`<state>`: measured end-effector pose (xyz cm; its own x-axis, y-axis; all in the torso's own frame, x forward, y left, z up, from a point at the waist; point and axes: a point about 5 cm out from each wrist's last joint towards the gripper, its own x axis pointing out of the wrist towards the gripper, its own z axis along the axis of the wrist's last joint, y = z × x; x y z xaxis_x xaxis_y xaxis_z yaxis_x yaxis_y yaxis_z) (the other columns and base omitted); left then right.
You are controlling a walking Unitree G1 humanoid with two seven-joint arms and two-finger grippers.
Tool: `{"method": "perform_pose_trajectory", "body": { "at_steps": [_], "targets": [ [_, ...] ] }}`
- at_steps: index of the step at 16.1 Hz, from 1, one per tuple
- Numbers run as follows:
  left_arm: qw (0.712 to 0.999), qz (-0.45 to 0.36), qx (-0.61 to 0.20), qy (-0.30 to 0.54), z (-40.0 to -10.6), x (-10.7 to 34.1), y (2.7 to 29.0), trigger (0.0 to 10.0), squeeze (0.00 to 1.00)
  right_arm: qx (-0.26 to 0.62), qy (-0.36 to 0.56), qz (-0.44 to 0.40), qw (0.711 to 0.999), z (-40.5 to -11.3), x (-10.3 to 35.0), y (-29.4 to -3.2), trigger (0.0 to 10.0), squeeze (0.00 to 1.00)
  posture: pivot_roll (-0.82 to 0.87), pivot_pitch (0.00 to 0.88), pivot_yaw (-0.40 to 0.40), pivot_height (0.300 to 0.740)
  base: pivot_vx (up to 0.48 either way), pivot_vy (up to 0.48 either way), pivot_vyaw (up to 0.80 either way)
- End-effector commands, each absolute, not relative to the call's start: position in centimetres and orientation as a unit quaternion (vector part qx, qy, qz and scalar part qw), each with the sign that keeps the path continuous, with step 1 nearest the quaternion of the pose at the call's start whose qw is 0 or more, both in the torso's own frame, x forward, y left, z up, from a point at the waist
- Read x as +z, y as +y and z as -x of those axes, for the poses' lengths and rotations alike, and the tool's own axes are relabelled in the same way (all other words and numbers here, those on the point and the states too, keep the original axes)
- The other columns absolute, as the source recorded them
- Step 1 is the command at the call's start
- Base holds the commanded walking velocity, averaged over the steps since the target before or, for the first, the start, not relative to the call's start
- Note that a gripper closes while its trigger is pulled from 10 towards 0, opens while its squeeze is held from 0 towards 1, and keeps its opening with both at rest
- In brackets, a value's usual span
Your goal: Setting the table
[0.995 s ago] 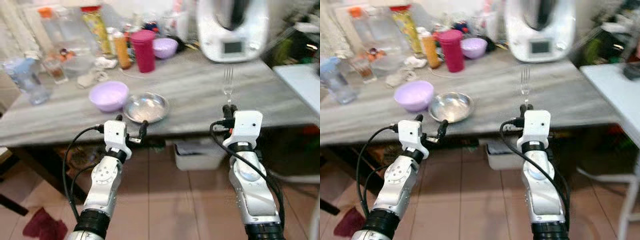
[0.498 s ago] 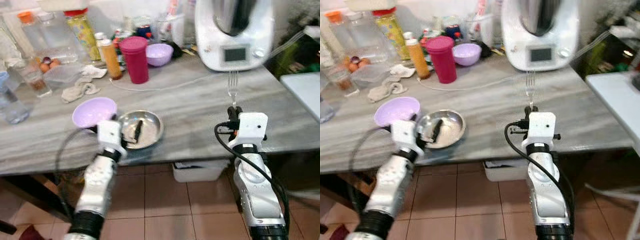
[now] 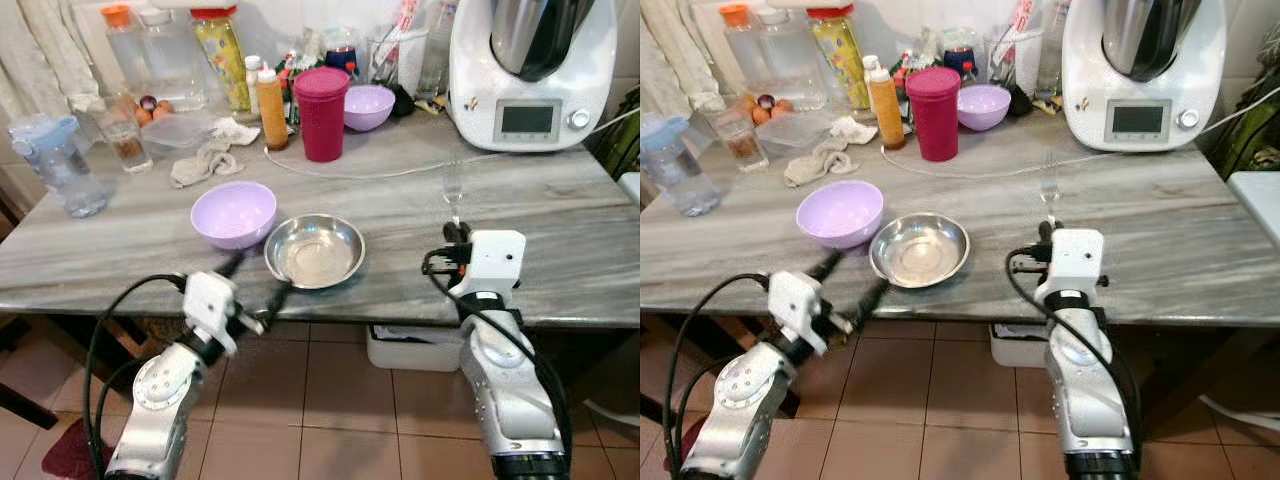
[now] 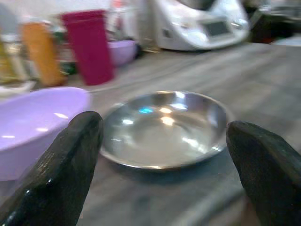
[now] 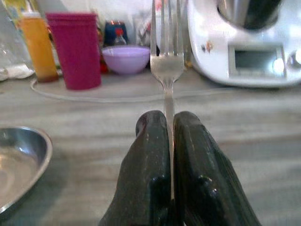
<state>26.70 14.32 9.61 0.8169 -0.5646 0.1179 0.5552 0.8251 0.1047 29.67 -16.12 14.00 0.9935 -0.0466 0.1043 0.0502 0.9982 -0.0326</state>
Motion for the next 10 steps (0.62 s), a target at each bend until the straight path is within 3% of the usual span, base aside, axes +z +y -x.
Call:
{"method": "perform_pose_trajectory", "body": {
  "at_steps": [1, 10],
  "targets": [
    [0.942, -0.046, -0.323, -0.073, -26.6, 9.9, 14.1, 10.0, 0.0, -0.016, -0.039, -0.003, 0.999, -30.1, 14.3, -16.0, 10.0, 0.0, -0.22, 0.079, 0.075, 0.74, 0.0, 0.0, 0.0],
    [0.92, -0.064, -0.382, -0.062, -26.3, 9.7, 13.5, 10.0, 0.0, 0.018, 0.039, -0.053, 0.998, -32.6, 13.2, -14.2, 10.0, 0.0, -0.23, 0.083, 0.093, 0.74, 0.0, 0.0, 0.0]
  ]
}}
